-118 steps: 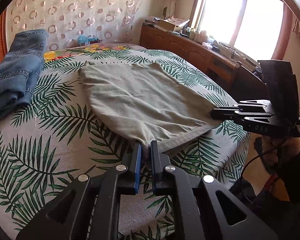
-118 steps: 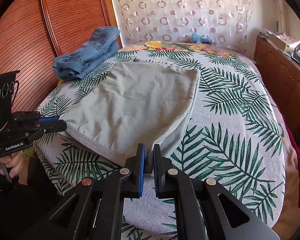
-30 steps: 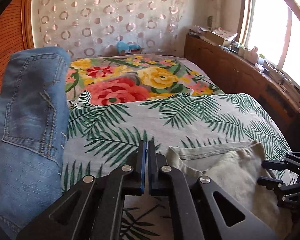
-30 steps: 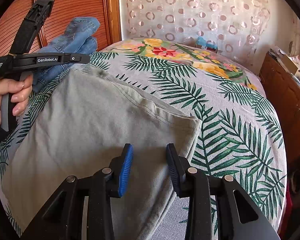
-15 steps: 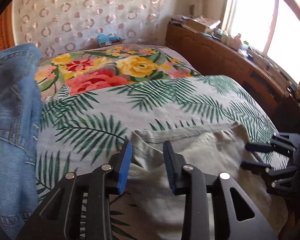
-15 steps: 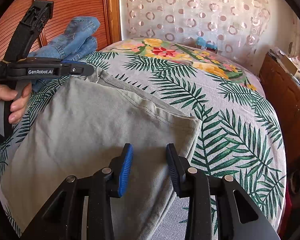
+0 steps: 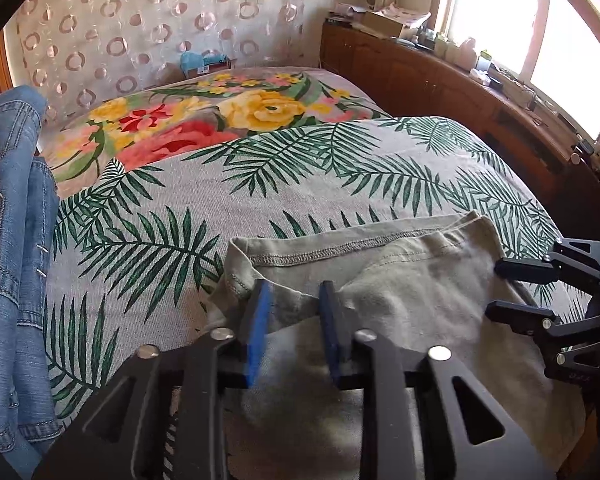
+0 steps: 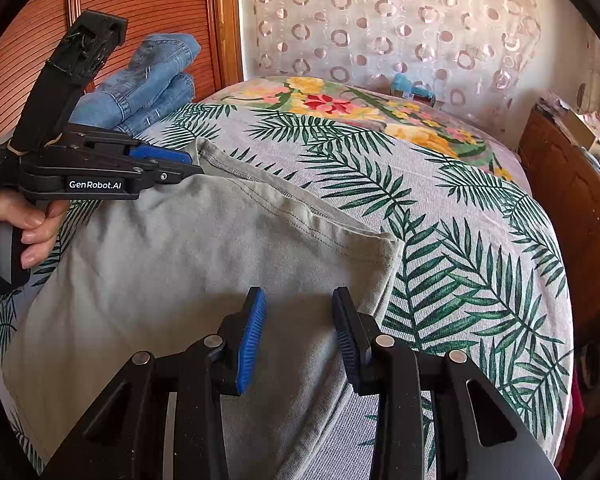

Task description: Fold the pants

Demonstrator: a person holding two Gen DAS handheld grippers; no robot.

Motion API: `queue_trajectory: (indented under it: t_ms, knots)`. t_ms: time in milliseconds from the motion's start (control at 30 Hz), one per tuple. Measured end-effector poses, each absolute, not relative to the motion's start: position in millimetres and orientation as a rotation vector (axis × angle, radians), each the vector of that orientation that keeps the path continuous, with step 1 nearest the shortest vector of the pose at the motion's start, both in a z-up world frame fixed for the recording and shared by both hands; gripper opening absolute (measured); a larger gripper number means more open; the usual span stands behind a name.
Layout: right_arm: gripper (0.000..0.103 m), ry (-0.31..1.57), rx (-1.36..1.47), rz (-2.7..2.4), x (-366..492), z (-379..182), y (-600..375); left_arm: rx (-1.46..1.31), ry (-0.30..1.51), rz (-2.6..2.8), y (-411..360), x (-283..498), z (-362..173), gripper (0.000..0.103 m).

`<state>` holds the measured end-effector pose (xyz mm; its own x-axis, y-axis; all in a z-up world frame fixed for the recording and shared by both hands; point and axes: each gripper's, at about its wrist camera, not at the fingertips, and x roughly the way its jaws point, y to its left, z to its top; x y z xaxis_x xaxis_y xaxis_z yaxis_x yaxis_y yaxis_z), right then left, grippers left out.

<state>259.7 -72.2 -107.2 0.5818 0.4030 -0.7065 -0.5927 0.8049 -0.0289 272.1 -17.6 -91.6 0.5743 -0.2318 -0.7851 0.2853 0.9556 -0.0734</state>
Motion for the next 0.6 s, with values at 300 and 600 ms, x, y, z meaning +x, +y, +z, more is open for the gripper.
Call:
queue_trajectory:
  t_ms: [300, 600]
  knots:
    - [0.036, 0.748, -0.275, 0.590, 259.7, -106.9, -72.3, -0.100, 0.759, -0.228, 23.9, 272.8, -58.1, 0.005]
    - [0.036, 0.748, -0.278, 0.589, 260.1, -107.1, -72.5, -0.057, 0.799, -0.201, 13.6, 281.1, -69.4, 0.006]
